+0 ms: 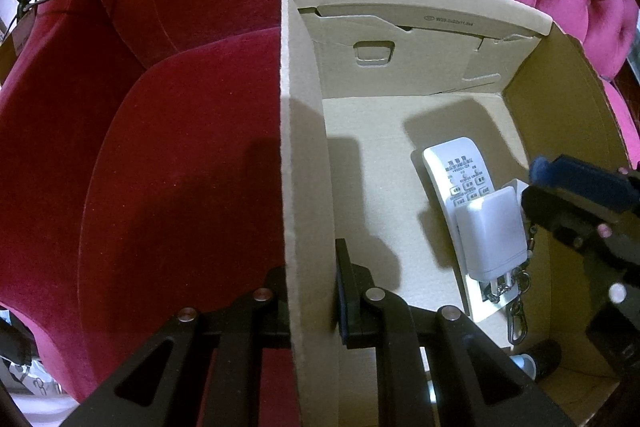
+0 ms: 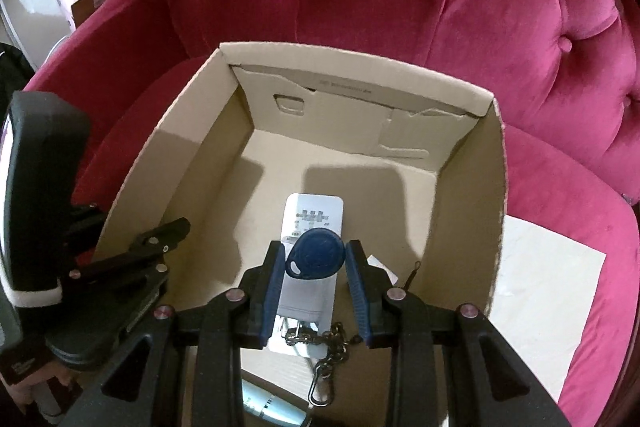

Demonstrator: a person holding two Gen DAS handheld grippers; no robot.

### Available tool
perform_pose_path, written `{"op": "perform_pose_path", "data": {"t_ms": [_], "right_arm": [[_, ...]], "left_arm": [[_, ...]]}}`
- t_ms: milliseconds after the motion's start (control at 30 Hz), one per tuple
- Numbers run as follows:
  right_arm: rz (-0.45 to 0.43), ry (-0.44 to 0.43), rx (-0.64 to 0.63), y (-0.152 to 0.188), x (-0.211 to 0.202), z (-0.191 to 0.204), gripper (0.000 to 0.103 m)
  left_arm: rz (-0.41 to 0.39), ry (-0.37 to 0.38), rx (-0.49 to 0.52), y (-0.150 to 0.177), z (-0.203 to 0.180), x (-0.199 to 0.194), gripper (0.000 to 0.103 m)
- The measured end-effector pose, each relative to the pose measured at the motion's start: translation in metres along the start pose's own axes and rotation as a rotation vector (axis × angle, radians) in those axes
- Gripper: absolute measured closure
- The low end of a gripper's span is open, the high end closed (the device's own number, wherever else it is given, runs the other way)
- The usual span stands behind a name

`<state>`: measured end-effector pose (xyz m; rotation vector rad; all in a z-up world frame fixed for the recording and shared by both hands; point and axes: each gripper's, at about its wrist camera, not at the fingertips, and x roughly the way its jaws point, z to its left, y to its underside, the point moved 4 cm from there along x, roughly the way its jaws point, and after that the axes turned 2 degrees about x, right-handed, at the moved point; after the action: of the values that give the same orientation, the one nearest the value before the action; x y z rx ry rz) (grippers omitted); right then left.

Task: Organize rigid objects
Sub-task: 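Lower the key tag beside the keychain and open the right gripper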

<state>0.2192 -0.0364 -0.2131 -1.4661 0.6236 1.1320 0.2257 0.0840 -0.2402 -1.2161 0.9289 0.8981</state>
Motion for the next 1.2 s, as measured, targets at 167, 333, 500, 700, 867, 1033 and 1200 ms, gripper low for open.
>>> {"op": "perform_pose_path", "data": {"t_ms": [167,333,500,700,867,1033,1200], "right_arm": [[0.006,-0.003,-0.003,0.001,0.004,0.004,0.070],[0.002,0.002,-0.006,0.001,0.005,0.005,0.069],[-0.004,-0.005,-0.004,0.001,0.003,0.006,0.068],[-0.020,0.008,-0.006,0.001,-0.003,0.004,0.058],[-0.033,0.016,0.005,0.000,-0.010,0.002,0.056],[-0.048,0.031,0.030,-0.001,-0.020,-0.003,0.052],[-0.069,0.060,0.052,0.001,-0.033,-0.012,0.047]], "left_arm": [[0.000,-0.001,0.002,0.000,0.000,0.001,0.088],[0.001,0.000,0.001,-0.001,-0.001,0.001,0.088],[0.000,0.000,0.000,-0.001,-0.001,0.001,0.088],[0.001,0.000,0.001,-0.001,-0.001,0.001,0.088],[0.000,-0.004,0.004,-0.001,-0.001,0.001,0.088],[0.000,-0.006,0.005,-0.001,-0.002,0.000,0.088],[0.000,-0.011,0.004,0.000,-0.003,0.000,0.088]]}}
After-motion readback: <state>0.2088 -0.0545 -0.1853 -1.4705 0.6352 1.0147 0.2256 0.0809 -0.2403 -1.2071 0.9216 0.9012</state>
